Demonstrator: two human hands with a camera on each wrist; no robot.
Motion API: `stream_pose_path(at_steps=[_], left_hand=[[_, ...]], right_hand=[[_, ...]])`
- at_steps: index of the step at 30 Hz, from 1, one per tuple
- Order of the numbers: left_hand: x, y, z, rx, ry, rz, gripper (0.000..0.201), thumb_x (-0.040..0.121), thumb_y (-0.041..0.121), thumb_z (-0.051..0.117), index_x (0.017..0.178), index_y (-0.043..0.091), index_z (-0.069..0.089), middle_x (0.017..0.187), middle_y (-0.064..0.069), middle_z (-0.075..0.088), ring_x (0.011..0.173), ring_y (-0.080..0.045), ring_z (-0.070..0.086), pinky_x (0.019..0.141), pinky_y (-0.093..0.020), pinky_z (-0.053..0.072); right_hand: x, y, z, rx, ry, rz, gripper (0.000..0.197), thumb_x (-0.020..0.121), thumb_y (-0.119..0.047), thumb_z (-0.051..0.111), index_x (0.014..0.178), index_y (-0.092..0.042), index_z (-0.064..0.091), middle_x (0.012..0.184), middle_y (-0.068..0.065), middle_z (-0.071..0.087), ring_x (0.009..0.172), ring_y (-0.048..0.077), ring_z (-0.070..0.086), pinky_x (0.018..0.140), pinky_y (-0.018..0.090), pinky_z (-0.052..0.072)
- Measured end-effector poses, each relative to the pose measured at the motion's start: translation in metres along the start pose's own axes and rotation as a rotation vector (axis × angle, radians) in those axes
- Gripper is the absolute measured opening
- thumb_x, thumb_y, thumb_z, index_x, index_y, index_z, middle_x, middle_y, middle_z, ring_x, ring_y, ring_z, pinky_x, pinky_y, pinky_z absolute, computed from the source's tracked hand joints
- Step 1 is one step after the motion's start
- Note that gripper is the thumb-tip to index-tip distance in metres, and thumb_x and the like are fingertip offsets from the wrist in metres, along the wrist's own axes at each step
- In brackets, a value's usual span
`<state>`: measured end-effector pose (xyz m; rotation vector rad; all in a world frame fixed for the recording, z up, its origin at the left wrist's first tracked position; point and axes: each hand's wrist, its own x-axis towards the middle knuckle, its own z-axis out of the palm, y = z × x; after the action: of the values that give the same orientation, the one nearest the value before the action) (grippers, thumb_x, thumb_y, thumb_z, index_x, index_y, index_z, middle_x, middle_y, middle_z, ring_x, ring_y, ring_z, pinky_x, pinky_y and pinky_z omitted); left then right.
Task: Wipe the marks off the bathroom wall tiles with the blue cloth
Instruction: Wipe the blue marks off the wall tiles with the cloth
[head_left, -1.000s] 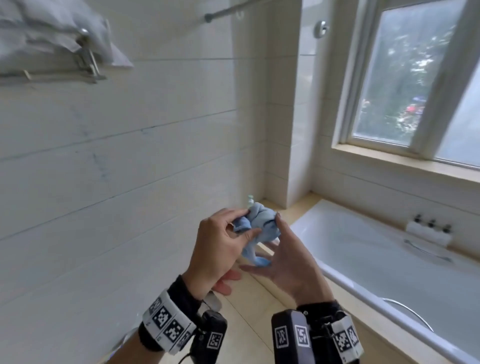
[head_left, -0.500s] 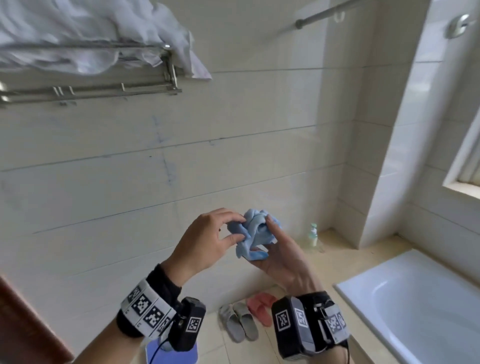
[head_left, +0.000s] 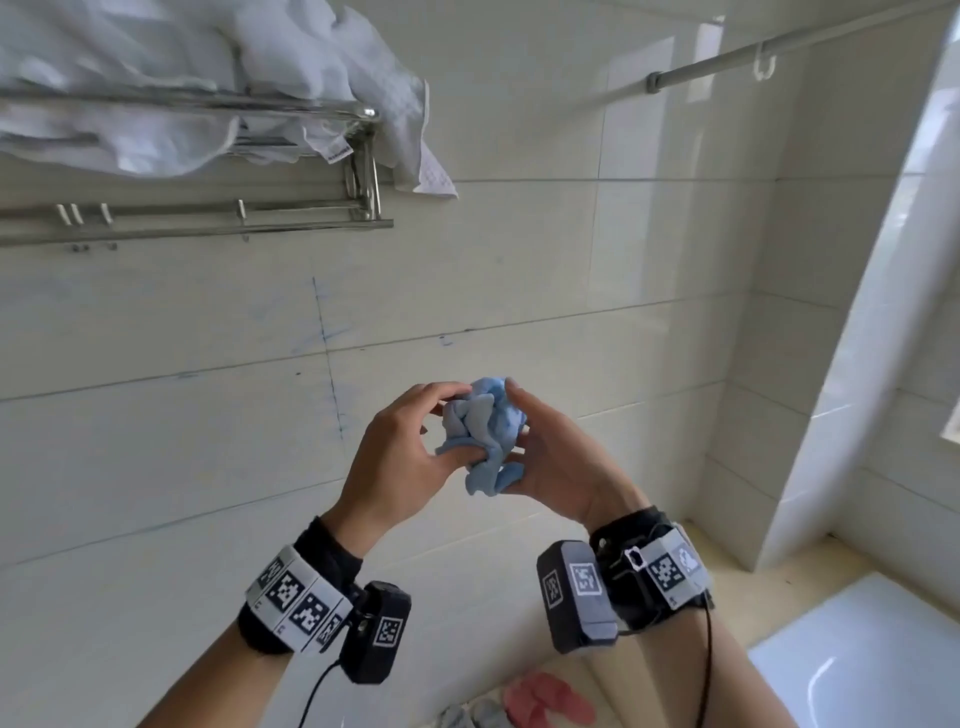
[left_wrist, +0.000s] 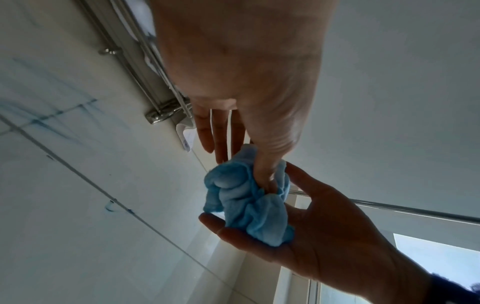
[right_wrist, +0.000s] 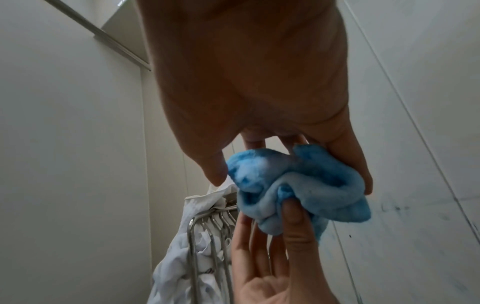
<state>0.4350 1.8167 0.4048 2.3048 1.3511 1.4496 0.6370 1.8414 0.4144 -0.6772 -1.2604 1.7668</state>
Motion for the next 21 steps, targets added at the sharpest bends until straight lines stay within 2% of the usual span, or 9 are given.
stream_pose_path(at_steps=[2,4,7,11,14,16,18,20,21], left_hand=[[0.026,-0.018,0.008,-0.058,-0.008,0.010,0.058,0.078,0.040,0.089,0.129,0.028,0.065,0.123,0.020,0.067,0.108,-0.003,0.063,0.081,-0.020,0.053],[0.051,-0.032,0.019,-0.101,-0.018,0.022,0.057,0.078,0.037,0.091,0.128,0.028,0.066,0.123,0.019,0.068,0.107,-0.004,0.064,0.080,-0.023,0.053],[0.084,-0.045,0.043,-0.146,-0.032,0.038,0.056,0.078,0.036,0.091,0.127,0.027,0.067,0.122,0.019,0.069,0.105,-0.005,0.065,0.080,-0.024,0.054],[0.132,-0.049,0.084,-0.192,-0.065,0.054,0.052,0.080,0.032,0.092,0.126,0.028,0.069,0.120,0.021,0.070,0.105,-0.004,0.065,0.080,-0.019,0.053],[0.168,-0.048,0.115,-0.215,-0.092,0.057,0.050,0.080,0.030,0.092,0.124,0.029,0.069,0.117,0.023,0.070,0.104,-0.003,0.065,0.080,-0.017,0.052],[0.193,-0.046,0.137,-0.196,-0.110,0.062,0.049,0.078,0.030,0.093,0.120,0.029,0.068,0.115,0.020,0.070,0.102,-0.005,0.064,0.080,-0.019,0.051],[0.218,-0.045,0.159,-0.165,-0.124,0.064,0.049,0.076,0.029,0.093,0.116,0.028,0.065,0.115,0.019,0.068,0.102,-0.005,0.063,0.081,-0.021,0.050],[0.243,-0.045,0.181,-0.128,-0.125,0.081,0.047,0.077,0.025,0.092,0.114,0.028,0.063,0.114,0.019,0.066,0.101,-0.006,0.062,0.082,-0.023,0.049],[0.254,-0.045,0.191,-0.104,-0.122,0.099,0.046,0.077,0.023,0.091,0.113,0.028,0.062,0.113,0.019,0.065,0.101,-0.006,0.062,0.084,-0.024,0.049]], right_hand=[[0.023,-0.009,-0.010,-0.026,0.040,-0.012,0.046,0.103,-0.052,0.058,0.127,-0.014,0.066,0.114,0.015,0.060,0.100,0.034,0.050,0.077,0.043,0.037],[0.041,-0.015,-0.021,-0.026,0.070,-0.020,0.040,0.102,-0.050,0.060,0.123,-0.018,0.070,0.114,0.015,0.060,0.098,0.032,0.053,0.074,0.041,0.040],[0.060,-0.023,-0.043,-0.005,0.110,-0.048,0.043,0.101,-0.048,0.062,0.124,-0.012,0.068,0.115,0.019,0.061,0.102,0.036,0.054,0.090,0.051,0.042],[0.079,-0.032,-0.089,0.020,0.099,-0.132,0.055,0.105,-0.048,0.053,0.142,-0.007,0.054,0.123,0.022,0.063,0.107,0.038,0.059,0.098,0.051,0.054],[0.093,-0.043,-0.132,0.022,0.081,-0.199,0.052,0.105,-0.049,0.052,0.141,-0.012,0.057,0.131,0.026,0.060,0.109,0.038,0.058,0.107,0.057,0.047],[0.102,-0.056,-0.160,0.025,0.055,-0.237,0.057,0.106,-0.052,0.047,0.143,-0.009,0.051,0.132,0.025,0.056,0.109,0.038,0.055,0.105,0.058,0.046],[0.113,-0.070,-0.187,0.039,0.018,-0.267,0.059,0.110,-0.052,0.035,0.141,-0.004,0.046,0.135,0.022,0.055,0.109,0.036,0.057,0.100,0.057,0.049],[0.126,-0.085,-0.216,0.030,-0.005,-0.282,0.049,0.112,-0.048,0.031,0.133,-0.008,0.051,0.136,0.021,0.056,0.109,0.034,0.060,0.096,0.055,0.051],[0.133,-0.092,-0.230,0.021,0.001,-0.278,0.044,0.113,-0.044,0.035,0.130,-0.009,0.054,0.138,0.023,0.057,0.110,0.036,0.060,0.095,0.053,0.053]])
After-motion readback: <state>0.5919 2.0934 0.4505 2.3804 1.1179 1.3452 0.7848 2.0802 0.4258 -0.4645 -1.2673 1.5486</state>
